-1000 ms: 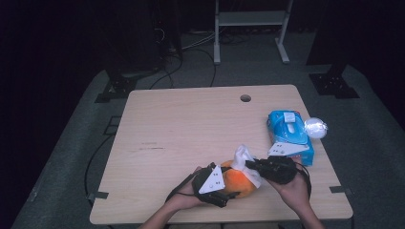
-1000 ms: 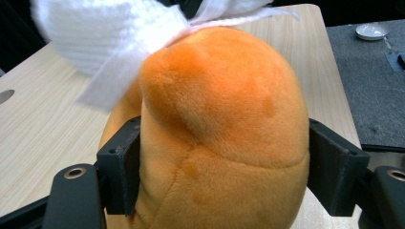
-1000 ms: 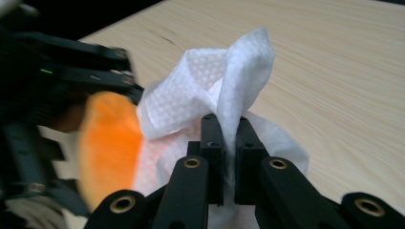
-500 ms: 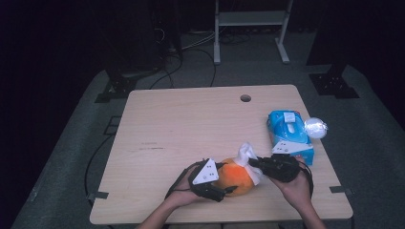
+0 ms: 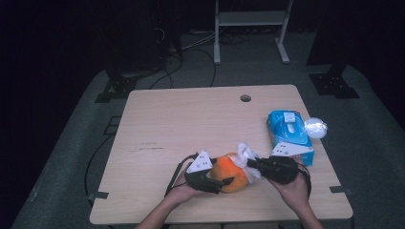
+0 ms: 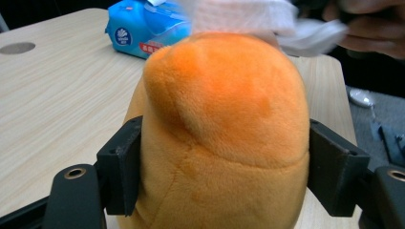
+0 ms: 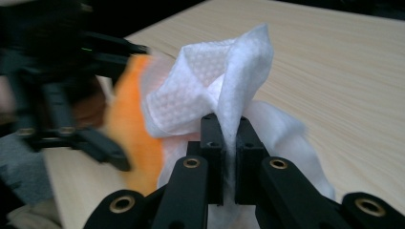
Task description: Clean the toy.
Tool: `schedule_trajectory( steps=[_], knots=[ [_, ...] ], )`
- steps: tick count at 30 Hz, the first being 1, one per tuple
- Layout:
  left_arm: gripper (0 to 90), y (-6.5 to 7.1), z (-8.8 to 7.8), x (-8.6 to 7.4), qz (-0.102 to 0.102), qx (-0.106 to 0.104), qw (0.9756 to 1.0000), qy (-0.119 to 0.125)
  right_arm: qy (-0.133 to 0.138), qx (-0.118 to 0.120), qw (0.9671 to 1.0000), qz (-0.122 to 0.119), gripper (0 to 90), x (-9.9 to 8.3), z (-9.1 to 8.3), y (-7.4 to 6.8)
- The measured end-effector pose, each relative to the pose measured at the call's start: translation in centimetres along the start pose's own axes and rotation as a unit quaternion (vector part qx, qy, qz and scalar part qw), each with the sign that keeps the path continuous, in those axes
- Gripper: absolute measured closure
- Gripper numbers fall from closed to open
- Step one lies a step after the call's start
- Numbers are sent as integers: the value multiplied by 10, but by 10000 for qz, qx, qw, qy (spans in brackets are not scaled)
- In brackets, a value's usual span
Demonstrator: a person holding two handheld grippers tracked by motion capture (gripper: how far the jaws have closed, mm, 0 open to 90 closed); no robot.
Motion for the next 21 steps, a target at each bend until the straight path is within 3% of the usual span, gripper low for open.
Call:
schedule_trajectory(
  steps=[2,4,7,13,14,15,16,21],
  knots=[
    [248,-1,-1,-1,-54,-19,10000,-7,-3,192,9998,-92,842,-1,4,-10],
    [249,0,-1,-1,-33,-18,10000,-14,-30,121,9998,-146,843,-2,7,-8],
    [260,5,1,0,188,-45,9998,-72,35,-70,10000,8,844,-2,4,7],
    [261,16,2,-1,669,-153,9976,-126,154,-405,9974,580,843,-5,-3,42],
    [261,16,2,-1,686,-136,9975,-141,151,-323,9967,726,843,-6,-3,45],
    [259,16,2,0,667,-111,9976,-153,186,-164,9959,869,843,-7,-3,44],
    [257,15,3,0,647,-95,9977,-156,198,-97,9960,861,843,-6,-3,42],
    [241,11,2,-2,441,-64,9990,-93,263,10,9982,533,846,2,-3,16]
  ],
)
Point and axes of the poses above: each handheld gripper's, and its own axes: z roughly forward along the jaws, x roughly out of its top, y roughly to its right, the point moved 10 cm from there along z, roughly forward along the jaws, and after that the axes turned 13 degrees about z, right-handed, at the moved point
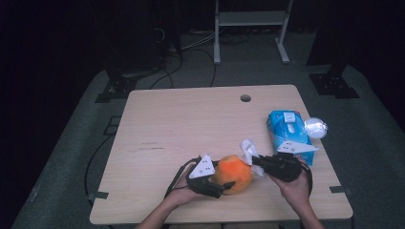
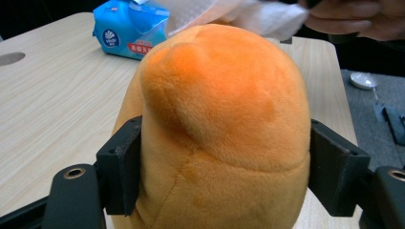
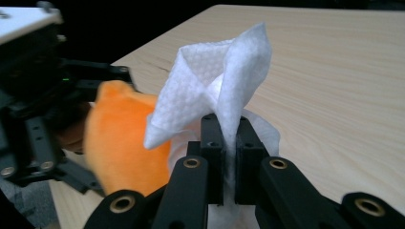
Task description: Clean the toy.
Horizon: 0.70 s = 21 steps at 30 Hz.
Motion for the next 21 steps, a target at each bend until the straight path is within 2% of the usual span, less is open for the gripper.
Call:
schedule_trajectory(
  steps=[3,5,6,9,11,13,18,21],
  knots=[
    [239,-1,1,0,-57,30,10000,15,-32,240,9997,-92,843,0,2,-15],
    [238,-1,0,0,-57,31,10000,2,-120,106,9994,-304,842,-3,5,-18],
    [237,-2,0,0,-78,46,10000,12,-140,80,9993,-328,842,-4,6,-17],
    [236,-5,0,1,-197,87,9998,23,-154,-55,9998,-149,843,-4,5,-4],
    [235,-5,2,1,-262,89,9996,43,-133,-29,9999,-58,844,-3,4,-4],
    [234,-6,3,2,-332,122,9994,35,-152,41,9998,-152,844,-4,5,-13],
    [230,-7,4,2,-452,161,9988,49,-212,477,9974,-489,843,-7,15,-49],
    [230,-6,3,2,-443,165,9989,29,-262,432,9964,-676,843,-8,17,-53]
  ],
)
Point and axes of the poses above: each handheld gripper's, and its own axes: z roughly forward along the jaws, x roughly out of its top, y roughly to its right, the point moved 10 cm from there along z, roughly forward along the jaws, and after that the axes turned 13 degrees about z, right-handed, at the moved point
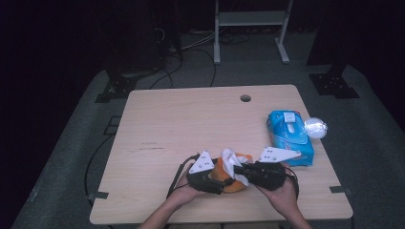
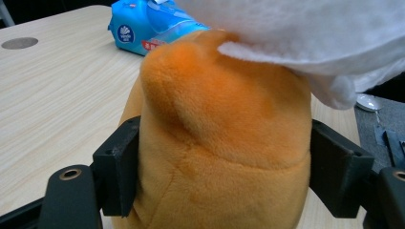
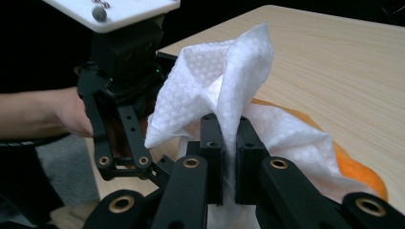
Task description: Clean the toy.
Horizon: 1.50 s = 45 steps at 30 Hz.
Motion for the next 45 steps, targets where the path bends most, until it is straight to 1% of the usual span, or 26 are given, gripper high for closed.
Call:
schedule_trajectory(
  steps=[2,3,5,6,8,11,12,13,14,16,18,19,21,22,24,26,28,29,32,34,36,38,39,41,43,45],
  knots=[
    [230,1,1,0,78,-11,10000,-14,20,-95,9999,63,844,1,-3,8],
    [229,3,2,1,150,-30,9999,-34,44,-201,9998,86,844,1,-5,15],
    [229,5,4,2,247,-27,9997,-63,94,-293,9991,292,843,1,-9,26],
    [229,6,5,2,299,-14,9995,-90,113,-297,9988,365,843,1,-10,28],
    [228,10,7,2,393,5,9992,-107,135,-276,9990,331,843,2,-10,23],
    [229,14,8,3,512,38,9986,-135,106,-52,9999,124,842,5,-4,3],
    [229,15,9,4,548,76,9984,-150,76,-26,10000,27,841,6,-1,-2],
    [230,15,8,4,560,141,9982,-158,48,-82,9999,-80,840,7,2,-6],
    [237,14,7,5,515,170,9984,-136,37,-159,9998,-143,840,8,3,-5],
    [279,11,4,8,532,219,9983,-77,84,-200,9997,-99,840,10,1,1],
    [307,8,-1,12,493,262,9984,-9,200,-290,9994,46,841,12,-5,11],
    [317,6,-3,15,479,281,9984,64,259,-292,9991,170,841,13,-8,15],
    [320,6,-8,21,509,251,9983,106,379,-174,9985,342,840,18,-13,15],
    [320,7,-9,22,555,252,9981,88,428,-25,9984,374,840,21,-14,9],
    [321,6,-10,23,692,335,9970,-24,424,39,9988,245,838,24,-11,0],
    [321,4,-11,19,743,382,9963,-184,355,-21,9993,109,837,24,-7,-2],
    [320,1,-10,11,652,372,9968,-259,251,-169,9995,87,835,19,-3,6],
    [319,0,-10,9,558,360,9976,-191,195,-227,9994,166,831,15,-1,13],
    [305,-5,-11,7,352,409,9984,-152,119,-394,9977,538,831,3,0,39],
    [289,-5,-9,7,297,420,9986,-109,150,-409,9961,761,834,2,-3,48],
    [281,-4,-7,7,303,422,9986,-96,187,-403,9967,682,838,5,-5,43],
    [272,-3,-5,7,297,422,9986,-107,238,-138,9982,541,837,9,-4,27],
    [266,-3,-5,7,294,427,9986,-104,202,-23,9991,380,836,11,-3,17],
    [260,-4,-6,7,271,457,9985,-108,128,18,9997,201,834,11,-1,8],
    [258,-6,-7,7,232,541,9982,-106,78,-77,9999,108,834,9,0,10],
    [259,-7,-6,7,152,539,9984,-87,17,-241,9995,224,834,5,-1,21]
  ],
)
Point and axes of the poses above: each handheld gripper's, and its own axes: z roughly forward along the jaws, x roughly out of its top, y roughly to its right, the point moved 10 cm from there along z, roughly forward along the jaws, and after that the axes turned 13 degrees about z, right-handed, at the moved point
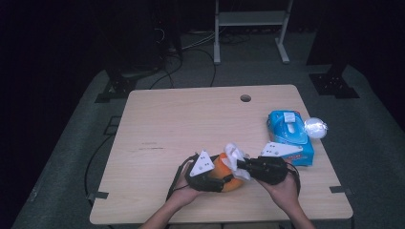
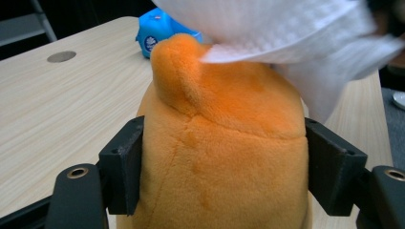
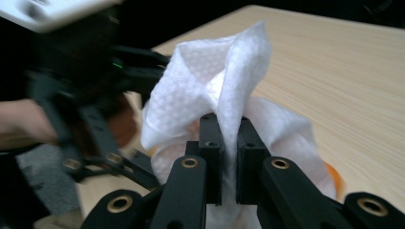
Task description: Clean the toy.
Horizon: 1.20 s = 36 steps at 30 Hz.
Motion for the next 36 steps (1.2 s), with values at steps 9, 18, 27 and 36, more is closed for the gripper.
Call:
schedule_trajectory(
  steps=[9,18,27,36],
  knots=[
    [190,20,9,5,351,-220,9991,-11,166,102,9998,-98,832,12,-4,-14],
    [93,18,13,1,209,-421,9989,62,-101,-60,9999,126,833,-3,-9,11],
    [163,26,6,5,418,-719,9965,127,-116,-362,9985,381,822,-9,-22,38],
    [129,18,19,-13,199,-706,9972,-122,42,-46,9995,296,841,-3,-31,23]
  ],
)
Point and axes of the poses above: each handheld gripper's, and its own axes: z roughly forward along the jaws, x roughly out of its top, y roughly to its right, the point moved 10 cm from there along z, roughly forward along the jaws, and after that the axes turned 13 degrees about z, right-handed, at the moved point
